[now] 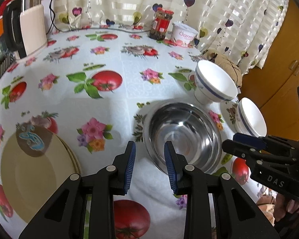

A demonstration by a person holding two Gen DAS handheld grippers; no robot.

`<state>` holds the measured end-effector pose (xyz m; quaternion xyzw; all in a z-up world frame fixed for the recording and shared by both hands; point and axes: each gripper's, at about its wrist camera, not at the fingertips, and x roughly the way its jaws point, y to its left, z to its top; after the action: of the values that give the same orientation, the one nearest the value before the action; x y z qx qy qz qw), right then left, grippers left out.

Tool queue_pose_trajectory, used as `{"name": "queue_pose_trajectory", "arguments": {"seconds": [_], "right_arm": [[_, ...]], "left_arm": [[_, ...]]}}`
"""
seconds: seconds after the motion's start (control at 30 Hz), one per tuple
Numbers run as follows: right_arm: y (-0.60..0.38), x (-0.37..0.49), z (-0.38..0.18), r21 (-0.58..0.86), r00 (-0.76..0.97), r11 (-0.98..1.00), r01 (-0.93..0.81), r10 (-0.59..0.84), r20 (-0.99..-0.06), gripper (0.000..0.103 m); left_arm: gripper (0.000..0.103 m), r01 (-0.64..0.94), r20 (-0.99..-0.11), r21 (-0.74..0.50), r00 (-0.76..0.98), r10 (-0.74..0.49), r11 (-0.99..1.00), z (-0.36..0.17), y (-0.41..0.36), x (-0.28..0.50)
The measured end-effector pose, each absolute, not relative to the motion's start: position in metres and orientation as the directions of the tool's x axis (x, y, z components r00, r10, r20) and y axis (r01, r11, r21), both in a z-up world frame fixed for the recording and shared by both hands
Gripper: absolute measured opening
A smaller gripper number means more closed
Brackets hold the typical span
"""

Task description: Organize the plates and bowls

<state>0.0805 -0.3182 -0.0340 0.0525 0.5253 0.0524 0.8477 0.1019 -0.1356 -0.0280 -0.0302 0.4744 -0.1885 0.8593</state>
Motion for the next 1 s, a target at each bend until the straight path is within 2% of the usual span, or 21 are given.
{"name": "queue_pose_trajectory", "arguments": {"seconds": [0.4, 1.0], "right_arm": [[-0.31, 0.069, -0.003, 0.163, 0.518, 0.985, -0.06, 0.17, -0.838, 0.036], [-0.354, 0.08, 0.017, 0.197, 0.568, 0.976, -0.097, 0.217, -0.794, 0.037]], "left_arm": [[0.031, 0.329, -0.777, -0.124, 0.555, -0.297, 0.936, 0.006, -0.147, 0.103], [0.031, 0.352, -0.756, -0.085, 0.587, -0.29, 0.932, 0.034, -0.196, 0.109]]}}
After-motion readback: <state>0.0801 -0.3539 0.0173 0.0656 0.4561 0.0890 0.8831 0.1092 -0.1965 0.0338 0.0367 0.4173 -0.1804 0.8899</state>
